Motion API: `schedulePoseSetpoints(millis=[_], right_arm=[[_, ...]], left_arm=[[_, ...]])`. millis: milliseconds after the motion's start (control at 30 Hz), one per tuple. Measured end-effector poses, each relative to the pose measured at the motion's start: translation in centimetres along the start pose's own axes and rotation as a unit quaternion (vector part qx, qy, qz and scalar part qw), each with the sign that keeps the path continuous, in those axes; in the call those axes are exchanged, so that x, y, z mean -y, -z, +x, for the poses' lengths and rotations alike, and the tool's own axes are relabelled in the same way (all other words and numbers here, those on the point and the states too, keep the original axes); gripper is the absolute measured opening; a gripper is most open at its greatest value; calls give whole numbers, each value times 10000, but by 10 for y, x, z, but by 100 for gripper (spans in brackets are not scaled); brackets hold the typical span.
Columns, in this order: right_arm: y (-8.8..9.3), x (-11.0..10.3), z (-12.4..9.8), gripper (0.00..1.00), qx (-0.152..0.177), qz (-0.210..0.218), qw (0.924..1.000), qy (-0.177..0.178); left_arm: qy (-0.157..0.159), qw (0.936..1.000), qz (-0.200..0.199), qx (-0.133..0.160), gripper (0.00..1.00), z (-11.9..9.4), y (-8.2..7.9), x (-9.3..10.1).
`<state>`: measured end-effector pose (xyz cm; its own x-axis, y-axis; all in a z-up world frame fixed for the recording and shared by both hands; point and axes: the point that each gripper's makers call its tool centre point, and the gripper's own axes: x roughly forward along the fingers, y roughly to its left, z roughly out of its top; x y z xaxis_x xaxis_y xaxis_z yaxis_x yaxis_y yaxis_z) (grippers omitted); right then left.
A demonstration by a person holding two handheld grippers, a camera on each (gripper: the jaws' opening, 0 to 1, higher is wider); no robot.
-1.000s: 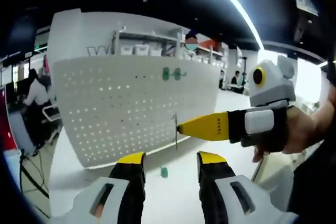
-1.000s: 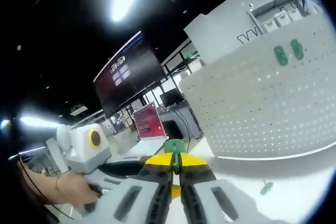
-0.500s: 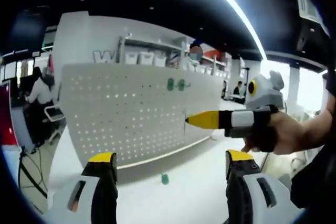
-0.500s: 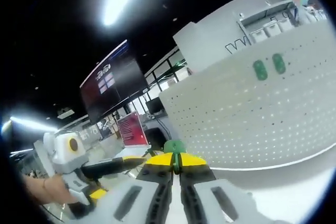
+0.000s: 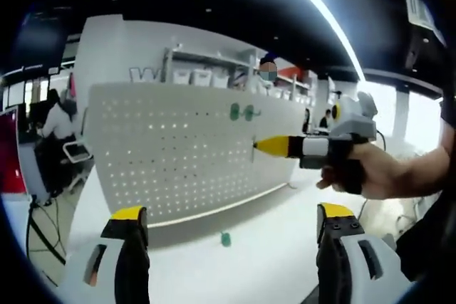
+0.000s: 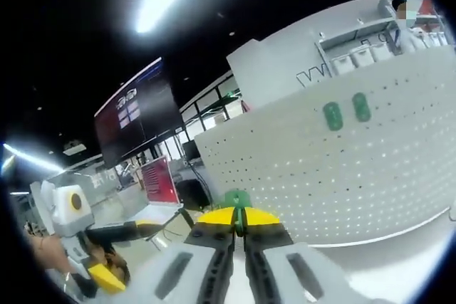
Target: Insert the hook assembly into the mounting plate slot until the hook locks in place.
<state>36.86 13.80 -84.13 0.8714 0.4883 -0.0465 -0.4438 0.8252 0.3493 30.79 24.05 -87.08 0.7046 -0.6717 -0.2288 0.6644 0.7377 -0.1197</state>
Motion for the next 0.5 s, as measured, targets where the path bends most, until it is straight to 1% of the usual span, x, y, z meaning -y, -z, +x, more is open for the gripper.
schedulePoseSetpoints(millis=[133, 267, 333, 400, 500], right_arm=[[-10, 16, 3, 0, 142, -156, 9996, 183], [-19, 34, 4, 0, 233, -260, 9988, 355], [-25, 42, 3, 0, 307, -350, 9978, 468], [-30, 50, 4, 0, 375, -400, 9969, 555], [-39, 64, 4, 0, 474, -514, 9950, 710]], left_arm=[[28, 10000, -19, 12, 100, 1, 1, 3], [26, 10000, -41, -59, 100, 1, 4, 3], [-27, 9995, -53, -323, 100, 1, 14, 0], [-43, 9995, -7, -298, 100, 1, 14, -1], [-39, 9997, -89, -234, 100, 0, 14, -3]])
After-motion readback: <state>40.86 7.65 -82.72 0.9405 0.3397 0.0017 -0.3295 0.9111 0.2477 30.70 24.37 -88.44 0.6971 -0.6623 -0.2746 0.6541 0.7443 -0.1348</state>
